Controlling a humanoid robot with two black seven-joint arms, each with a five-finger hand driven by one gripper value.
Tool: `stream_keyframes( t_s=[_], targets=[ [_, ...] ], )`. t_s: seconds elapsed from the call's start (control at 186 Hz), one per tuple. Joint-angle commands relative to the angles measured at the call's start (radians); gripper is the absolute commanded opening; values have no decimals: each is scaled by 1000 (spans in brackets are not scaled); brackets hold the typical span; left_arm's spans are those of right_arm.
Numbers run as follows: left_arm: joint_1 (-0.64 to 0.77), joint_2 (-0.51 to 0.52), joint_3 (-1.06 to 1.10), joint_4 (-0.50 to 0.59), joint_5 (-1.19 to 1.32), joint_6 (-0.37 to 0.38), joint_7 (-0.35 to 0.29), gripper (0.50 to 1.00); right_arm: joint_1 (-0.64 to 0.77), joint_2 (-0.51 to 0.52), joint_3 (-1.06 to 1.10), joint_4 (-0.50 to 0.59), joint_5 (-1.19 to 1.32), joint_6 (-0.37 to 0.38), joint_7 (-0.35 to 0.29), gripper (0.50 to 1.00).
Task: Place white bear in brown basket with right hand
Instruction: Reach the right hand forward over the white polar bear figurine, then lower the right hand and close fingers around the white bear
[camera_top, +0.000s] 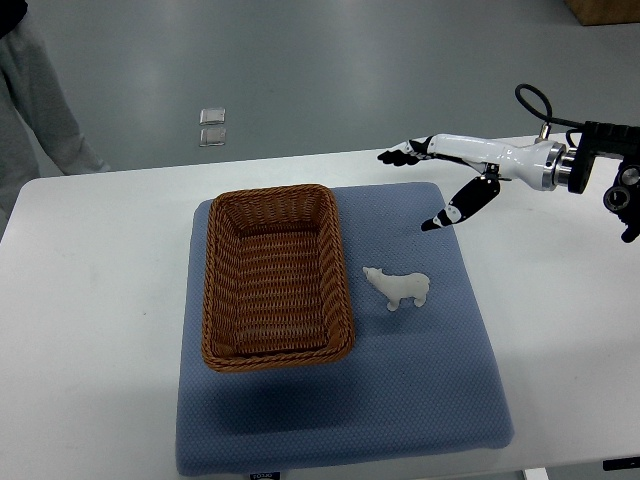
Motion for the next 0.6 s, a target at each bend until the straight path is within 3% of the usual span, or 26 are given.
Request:
stream_keyframes(
  t_s=[0.0,0.263,0.451,0.596],
  targets=[
    [0,0,0,0,0,0,0,1000,1,0,-7,54,-100,64,0,917],
    [0,0,0,0,0,0,0,1000,34,14,-76,116,-334,114,-6,913],
    [-1,0,0,0,0,0,0,1000,5,39,-84,112,-348,91,-116,913],
    [0,0,0,0,0,0,0,1000,-25,48,-82,109,-345,73,-141,913]
  ],
)
